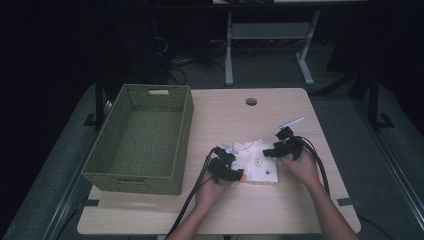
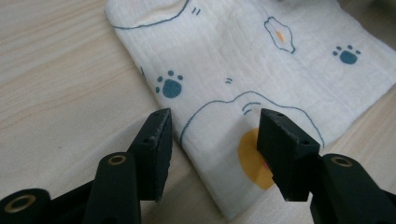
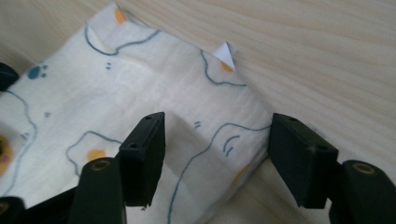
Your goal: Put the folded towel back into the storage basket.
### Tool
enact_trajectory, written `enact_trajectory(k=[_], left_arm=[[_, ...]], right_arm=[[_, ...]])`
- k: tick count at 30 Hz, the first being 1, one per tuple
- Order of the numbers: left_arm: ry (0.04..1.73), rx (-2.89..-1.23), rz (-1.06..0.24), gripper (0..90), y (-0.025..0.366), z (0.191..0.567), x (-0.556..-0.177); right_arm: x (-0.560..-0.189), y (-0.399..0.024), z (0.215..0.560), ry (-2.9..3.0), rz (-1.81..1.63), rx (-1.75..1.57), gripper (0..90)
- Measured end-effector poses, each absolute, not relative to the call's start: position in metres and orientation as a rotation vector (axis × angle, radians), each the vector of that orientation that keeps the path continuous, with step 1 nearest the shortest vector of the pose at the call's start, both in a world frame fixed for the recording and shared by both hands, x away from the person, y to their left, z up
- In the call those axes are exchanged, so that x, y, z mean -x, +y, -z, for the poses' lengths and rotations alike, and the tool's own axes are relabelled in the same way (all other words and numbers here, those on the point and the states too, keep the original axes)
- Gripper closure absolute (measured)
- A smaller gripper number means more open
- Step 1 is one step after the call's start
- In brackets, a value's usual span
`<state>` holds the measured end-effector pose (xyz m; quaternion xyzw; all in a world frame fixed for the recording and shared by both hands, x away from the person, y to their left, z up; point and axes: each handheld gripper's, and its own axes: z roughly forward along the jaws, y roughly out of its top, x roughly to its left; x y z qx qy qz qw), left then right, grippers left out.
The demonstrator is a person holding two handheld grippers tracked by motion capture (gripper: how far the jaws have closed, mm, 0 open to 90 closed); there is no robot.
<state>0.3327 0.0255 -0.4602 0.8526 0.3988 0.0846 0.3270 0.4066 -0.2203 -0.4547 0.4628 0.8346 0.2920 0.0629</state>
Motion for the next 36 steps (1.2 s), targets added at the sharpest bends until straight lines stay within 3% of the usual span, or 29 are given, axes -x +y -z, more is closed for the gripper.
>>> enact_trajectory(k=[6,24,36], left_arm=[[1.034,-2.246,-0.252,49.1,0.024,0.460,-0.331],[1.016,-2.231,-0.178,74.6,0.025,0.461,-0.333],[1.025,-2.201,-0.153,81.6,0.034,0.460,-0.335]], right_arm=[[-0.405,-0.212,0.457,2.519,-0.798,-1.359,38.2],[-0.406,-0.205,0.455,2.572,-0.867,-1.422,72.8],[-0.411,-0.223,0.466,2.586,-1.160,-1.629,77.5]])
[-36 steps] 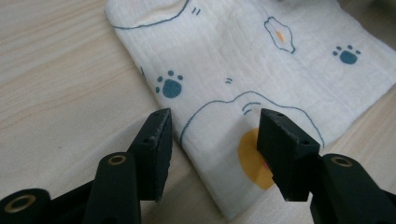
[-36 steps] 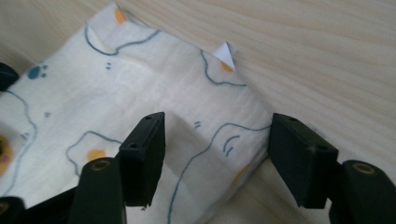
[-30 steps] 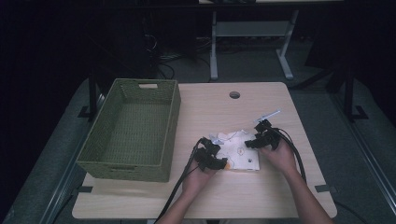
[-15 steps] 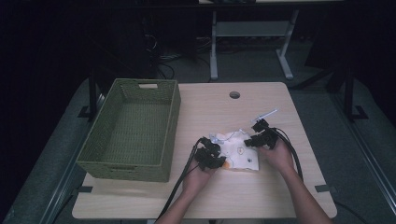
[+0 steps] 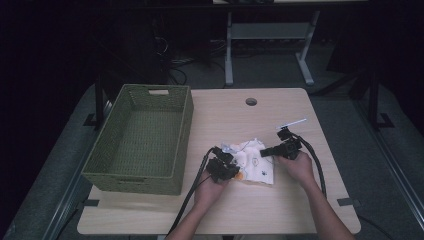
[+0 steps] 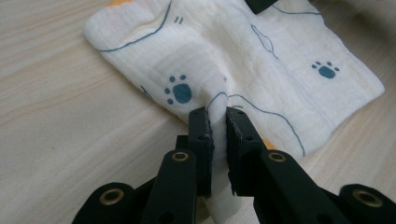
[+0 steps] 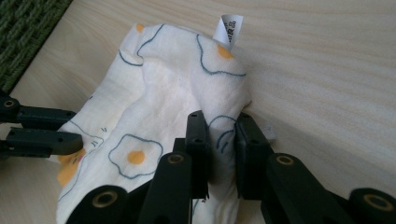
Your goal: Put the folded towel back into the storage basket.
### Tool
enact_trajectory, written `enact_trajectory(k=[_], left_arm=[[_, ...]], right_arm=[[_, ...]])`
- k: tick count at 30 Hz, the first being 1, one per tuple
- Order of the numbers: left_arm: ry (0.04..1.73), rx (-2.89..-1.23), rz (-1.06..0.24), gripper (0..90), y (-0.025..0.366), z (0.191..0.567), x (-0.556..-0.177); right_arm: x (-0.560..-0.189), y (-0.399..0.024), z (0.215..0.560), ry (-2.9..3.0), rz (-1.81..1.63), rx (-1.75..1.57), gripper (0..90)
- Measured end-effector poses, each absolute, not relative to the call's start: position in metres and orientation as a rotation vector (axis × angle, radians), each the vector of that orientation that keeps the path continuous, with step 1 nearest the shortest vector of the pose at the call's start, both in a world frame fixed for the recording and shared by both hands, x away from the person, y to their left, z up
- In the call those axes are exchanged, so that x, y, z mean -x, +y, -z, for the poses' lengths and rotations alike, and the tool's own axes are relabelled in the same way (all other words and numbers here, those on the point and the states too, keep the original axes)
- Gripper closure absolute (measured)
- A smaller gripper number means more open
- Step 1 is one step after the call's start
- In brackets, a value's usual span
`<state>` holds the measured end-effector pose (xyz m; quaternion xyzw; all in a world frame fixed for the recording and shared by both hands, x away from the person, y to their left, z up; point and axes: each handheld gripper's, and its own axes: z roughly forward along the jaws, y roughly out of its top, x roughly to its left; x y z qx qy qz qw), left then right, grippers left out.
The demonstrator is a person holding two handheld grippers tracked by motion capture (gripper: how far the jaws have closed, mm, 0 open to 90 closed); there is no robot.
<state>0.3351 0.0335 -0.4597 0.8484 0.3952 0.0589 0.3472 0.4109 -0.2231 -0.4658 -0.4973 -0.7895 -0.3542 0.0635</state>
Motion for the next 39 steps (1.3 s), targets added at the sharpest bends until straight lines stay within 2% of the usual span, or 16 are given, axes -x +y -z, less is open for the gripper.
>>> enact_trajectory(k=[20,26,39], left_arm=[[1.033,-2.140,-0.122,82.0,0.042,0.446,-0.336],[1.032,-2.095,-0.058,82.2,0.046,0.441,-0.337],[1.021,-2.033,-0.018,82.4,0.052,0.429,-0.336]], right_arm=[[-0.407,-0.232,0.450,-2.308,1.190,1.476,77.5],[-0.405,-0.235,0.445,-2.296,1.218,1.472,77.6],[-0.403,-0.238,0.434,-2.278,1.263,1.468,77.6]])
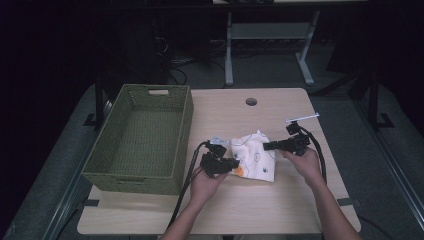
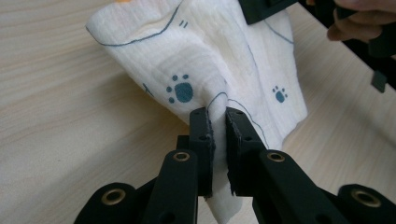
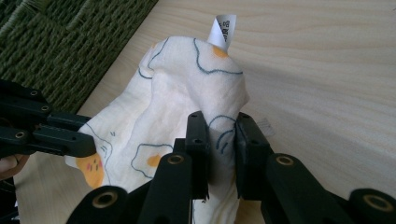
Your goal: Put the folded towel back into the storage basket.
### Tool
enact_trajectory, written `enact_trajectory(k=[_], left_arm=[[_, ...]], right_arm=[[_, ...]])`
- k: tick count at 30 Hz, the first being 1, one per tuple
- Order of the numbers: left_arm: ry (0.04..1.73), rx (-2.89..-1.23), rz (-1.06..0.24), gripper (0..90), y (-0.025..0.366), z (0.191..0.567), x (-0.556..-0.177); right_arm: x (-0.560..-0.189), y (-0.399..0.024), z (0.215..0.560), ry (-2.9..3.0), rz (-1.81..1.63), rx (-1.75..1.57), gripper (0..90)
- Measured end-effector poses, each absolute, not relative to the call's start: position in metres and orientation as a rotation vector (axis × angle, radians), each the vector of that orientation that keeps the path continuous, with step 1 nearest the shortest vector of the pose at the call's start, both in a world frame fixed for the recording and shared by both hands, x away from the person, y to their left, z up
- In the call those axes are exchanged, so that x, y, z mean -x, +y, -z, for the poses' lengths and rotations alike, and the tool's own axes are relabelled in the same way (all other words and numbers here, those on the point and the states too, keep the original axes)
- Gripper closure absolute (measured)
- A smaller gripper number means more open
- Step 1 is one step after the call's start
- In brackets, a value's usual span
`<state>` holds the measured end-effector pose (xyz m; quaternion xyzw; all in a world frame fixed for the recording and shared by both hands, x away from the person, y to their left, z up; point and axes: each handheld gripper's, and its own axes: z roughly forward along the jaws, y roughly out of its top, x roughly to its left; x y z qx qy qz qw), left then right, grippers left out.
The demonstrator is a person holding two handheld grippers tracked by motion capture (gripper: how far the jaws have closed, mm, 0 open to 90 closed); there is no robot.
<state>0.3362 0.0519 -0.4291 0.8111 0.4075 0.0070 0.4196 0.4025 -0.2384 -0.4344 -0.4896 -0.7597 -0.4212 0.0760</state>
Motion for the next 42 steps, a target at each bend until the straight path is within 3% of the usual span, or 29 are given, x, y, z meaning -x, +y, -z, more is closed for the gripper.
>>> enact_trajectory(k=[42], left_arm=[[0.977,-1.955,-0.027,82.4,0.118,0.343,-0.347]], right_arm=[[-0.416,-0.188,0.341,-2.348,1.339,1.358,77.5]])
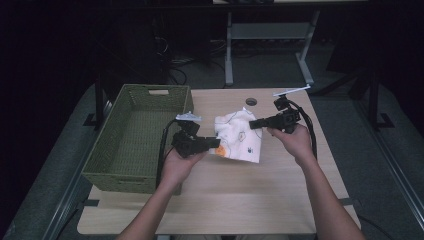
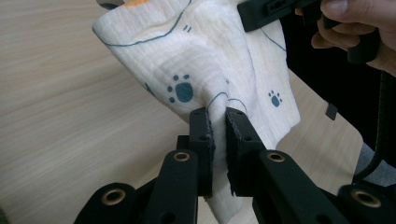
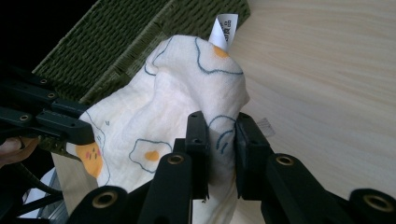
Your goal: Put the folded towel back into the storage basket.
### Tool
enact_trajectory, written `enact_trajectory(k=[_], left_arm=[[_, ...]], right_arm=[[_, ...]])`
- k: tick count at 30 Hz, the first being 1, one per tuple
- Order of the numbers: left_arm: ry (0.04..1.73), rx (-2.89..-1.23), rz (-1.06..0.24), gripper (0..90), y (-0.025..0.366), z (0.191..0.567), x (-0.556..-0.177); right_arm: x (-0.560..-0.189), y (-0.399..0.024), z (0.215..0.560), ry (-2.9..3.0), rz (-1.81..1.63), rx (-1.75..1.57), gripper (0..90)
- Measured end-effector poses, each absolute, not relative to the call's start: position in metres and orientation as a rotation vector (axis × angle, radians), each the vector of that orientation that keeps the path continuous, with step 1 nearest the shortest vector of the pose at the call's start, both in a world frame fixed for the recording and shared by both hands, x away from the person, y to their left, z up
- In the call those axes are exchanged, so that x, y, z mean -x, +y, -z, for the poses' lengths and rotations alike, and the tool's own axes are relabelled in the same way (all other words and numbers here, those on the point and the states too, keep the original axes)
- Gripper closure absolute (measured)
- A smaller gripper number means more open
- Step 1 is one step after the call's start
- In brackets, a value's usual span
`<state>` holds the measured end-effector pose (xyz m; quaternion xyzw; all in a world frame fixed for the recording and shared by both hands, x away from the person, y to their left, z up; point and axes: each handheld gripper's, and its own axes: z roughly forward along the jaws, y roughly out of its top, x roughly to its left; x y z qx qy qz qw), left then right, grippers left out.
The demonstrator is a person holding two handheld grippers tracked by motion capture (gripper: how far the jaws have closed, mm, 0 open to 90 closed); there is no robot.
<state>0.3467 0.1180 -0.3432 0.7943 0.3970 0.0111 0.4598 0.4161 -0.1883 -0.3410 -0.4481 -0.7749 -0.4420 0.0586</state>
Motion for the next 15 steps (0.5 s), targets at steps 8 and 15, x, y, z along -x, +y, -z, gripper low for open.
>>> enact_trajectory(k=[8,15], left_arm=[[0.980,-1.944,-0.040,82.3,0.134,0.330,-0.350],[0.983,-1.932,-0.051,82.4,0.145,0.322,-0.349]], right_arm=[[-0.420,-0.172,0.324,-2.362,1.360,1.336,77.5],[-0.423,-0.159,0.312,-2.375,1.362,1.315,77.5]])
